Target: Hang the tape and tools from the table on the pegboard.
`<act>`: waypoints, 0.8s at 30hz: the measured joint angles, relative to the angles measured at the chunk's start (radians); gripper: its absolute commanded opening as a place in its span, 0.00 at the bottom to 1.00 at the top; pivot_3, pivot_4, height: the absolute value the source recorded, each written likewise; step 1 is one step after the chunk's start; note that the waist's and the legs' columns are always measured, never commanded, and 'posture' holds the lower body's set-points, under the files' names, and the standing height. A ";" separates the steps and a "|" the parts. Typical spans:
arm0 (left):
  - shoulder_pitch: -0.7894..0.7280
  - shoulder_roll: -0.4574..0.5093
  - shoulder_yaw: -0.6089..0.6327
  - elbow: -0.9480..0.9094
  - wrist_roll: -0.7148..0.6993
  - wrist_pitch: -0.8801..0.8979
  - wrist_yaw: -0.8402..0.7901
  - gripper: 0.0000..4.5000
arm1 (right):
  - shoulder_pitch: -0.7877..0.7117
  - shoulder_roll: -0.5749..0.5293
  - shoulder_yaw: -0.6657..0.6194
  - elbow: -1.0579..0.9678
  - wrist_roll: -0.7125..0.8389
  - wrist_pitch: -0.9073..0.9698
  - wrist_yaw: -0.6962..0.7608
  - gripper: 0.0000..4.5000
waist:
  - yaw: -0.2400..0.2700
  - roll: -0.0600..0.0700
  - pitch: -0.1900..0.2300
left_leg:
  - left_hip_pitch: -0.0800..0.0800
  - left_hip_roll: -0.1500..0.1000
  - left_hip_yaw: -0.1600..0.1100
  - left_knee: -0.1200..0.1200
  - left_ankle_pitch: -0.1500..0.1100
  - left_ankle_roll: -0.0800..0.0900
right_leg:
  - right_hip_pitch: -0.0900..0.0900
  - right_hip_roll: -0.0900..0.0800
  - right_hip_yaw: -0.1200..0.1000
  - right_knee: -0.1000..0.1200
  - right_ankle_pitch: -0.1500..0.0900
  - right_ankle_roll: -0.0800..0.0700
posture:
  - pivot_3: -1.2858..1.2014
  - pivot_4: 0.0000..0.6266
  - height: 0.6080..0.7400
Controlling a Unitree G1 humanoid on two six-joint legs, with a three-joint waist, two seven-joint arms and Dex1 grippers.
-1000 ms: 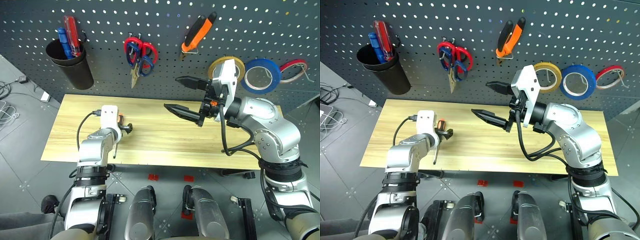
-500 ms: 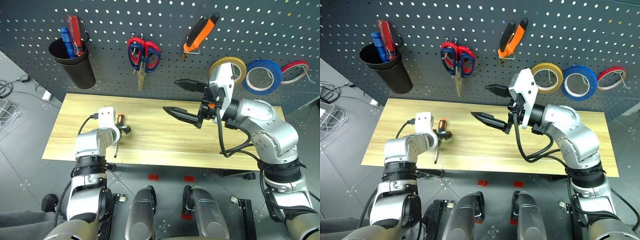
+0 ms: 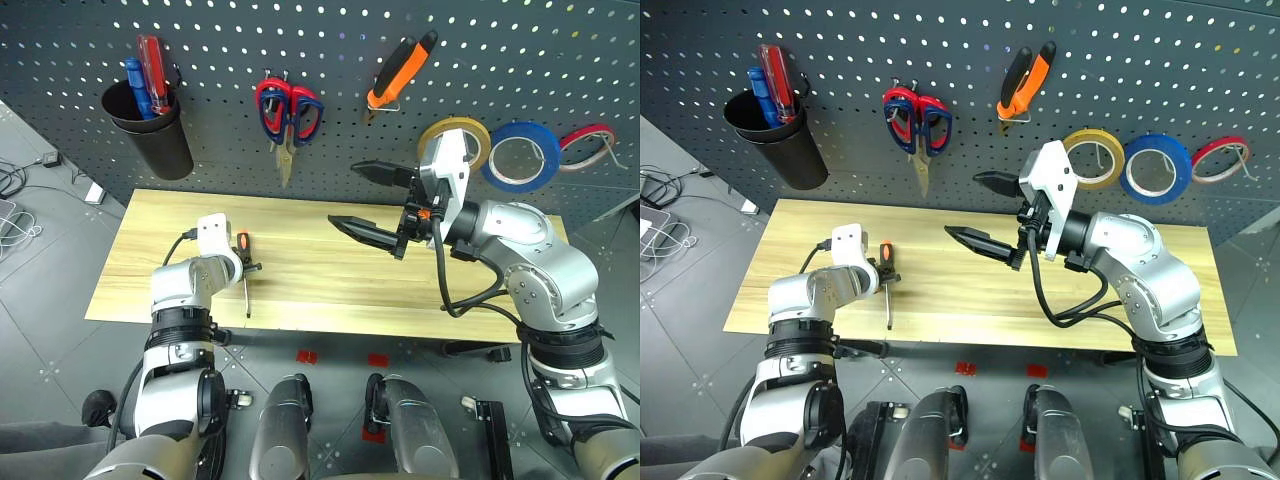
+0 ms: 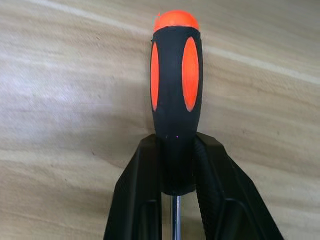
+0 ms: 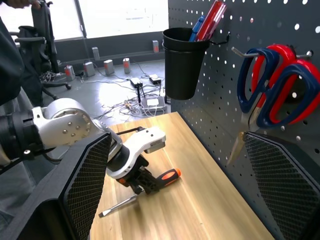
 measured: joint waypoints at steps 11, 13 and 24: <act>0.195 0.011 -0.104 -0.550 0.038 -0.248 -0.015 0.12 | 0.100 -0.068 0.003 -0.034 0.000 0.018 0.034 1.00 | -0.003 0.000 -0.021 | -0.001 0.001 -0.001 -0.001 0.000 0.000 | 0.000 0.000 0.001 -0.002 0.000 0.000 | 0.50 0.37 1.00; 0.193 0.010 -0.125 -0.596 0.077 -0.351 0.010 0.12 | 0.090 -0.080 0.003 -0.037 -0.002 0.017 0.045 1.00 | -0.004 -0.001 -0.030 | -0.001 0.000 -0.001 0.000 0.000 0.000 | 0.000 0.000 0.001 -0.001 0.000 0.000 | 0.50 0.38 1.00; 0.066 0.053 -0.107 -0.526 0.265 -0.758 0.182 0.12 | 0.069 -0.082 0.005 -0.009 -0.018 -0.015 0.070 1.00 | 0.001 -0.003 -0.053 | 0.001 0.000 -0.001 -0.001 0.000 0.000 | 0.003 0.000 0.000 -0.003 0.001 -0.001 | 0.51 0.36 1.00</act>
